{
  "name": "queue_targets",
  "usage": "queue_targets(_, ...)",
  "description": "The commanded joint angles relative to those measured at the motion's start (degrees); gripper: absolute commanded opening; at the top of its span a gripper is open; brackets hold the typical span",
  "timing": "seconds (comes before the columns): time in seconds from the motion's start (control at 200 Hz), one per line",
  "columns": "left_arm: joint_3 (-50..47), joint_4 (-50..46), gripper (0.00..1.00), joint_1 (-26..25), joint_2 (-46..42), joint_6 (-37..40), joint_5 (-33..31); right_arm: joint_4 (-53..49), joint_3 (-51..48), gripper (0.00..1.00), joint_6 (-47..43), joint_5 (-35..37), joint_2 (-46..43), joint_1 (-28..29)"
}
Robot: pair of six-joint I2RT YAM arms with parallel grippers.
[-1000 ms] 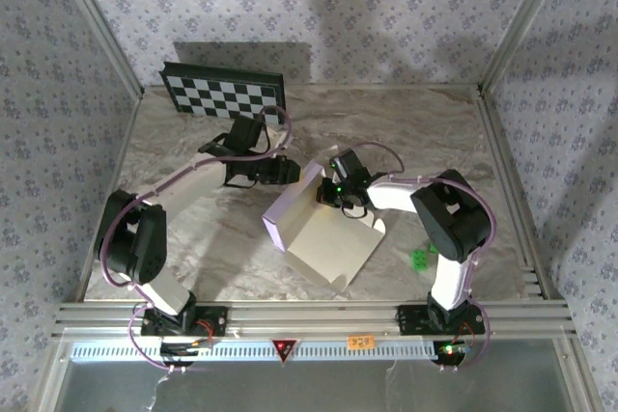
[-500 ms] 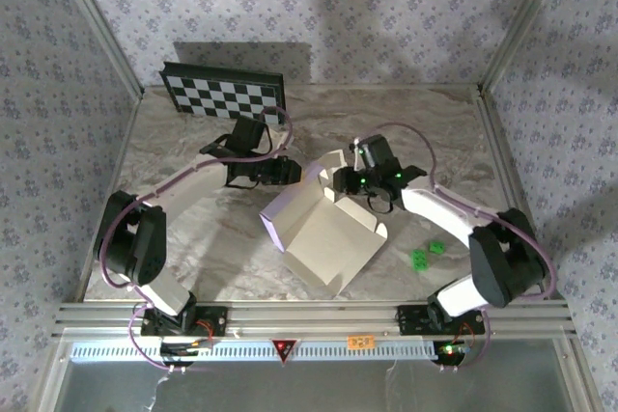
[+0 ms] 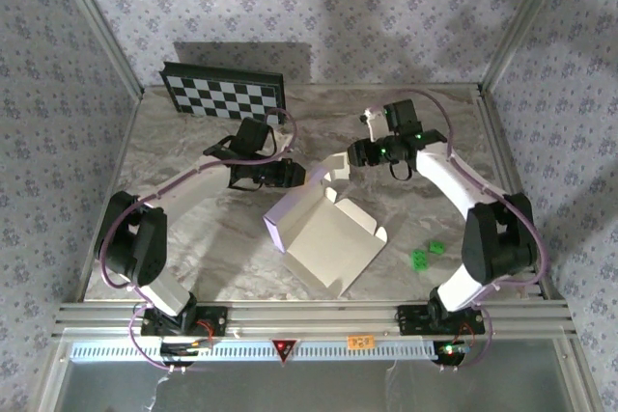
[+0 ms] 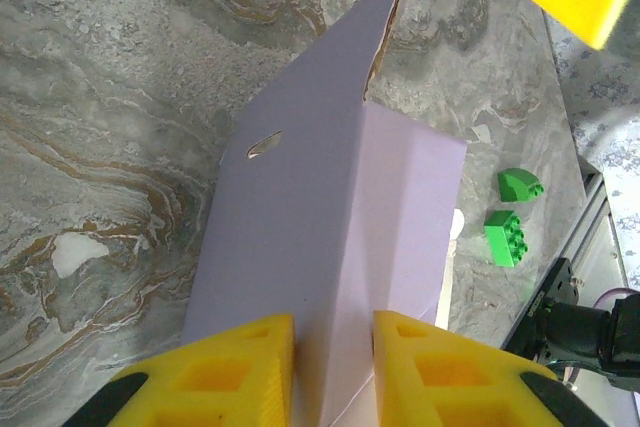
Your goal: Fold the paper box
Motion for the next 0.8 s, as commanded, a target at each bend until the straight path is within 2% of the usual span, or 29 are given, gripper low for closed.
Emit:
queue_targets(0.0, -1.0, -5.8, 0.27, -0.5, 0.7, 0.1, -4.7, -5.8, 4.0, 0.50, -11.1, -6.3, 3.0, 0.3)
queue_targets(0.115, -1.0, -5.9, 0.27, -0.6, 0.7, 0.0, -5.1, -5.2, 4.8, 0.50, -13.8, -7.9, 5.2, 0.6)
queue_targets(0.245, -1.1, -6.2, 0.27, -0.7, 0.4, -0.1, -5.7, -5.8, 5.0, 0.49, -13.0, -6.1, 7.1, 0.2)
queue_targets(0.61, -0.6, -8.0, 0.26, -0.7, 0.5, 0.9, -8.5, -1.8, -11.2, 0.50, 2.6, -6.5, -2.5, -1.3)
queue_targets(0.8, 0.2, -9.2, 0.26, -0.6, 0.9, 1.8, -9.4, -2.3, -14.5, 0.42, 10.2, -11.6, -0.7, 1.5)
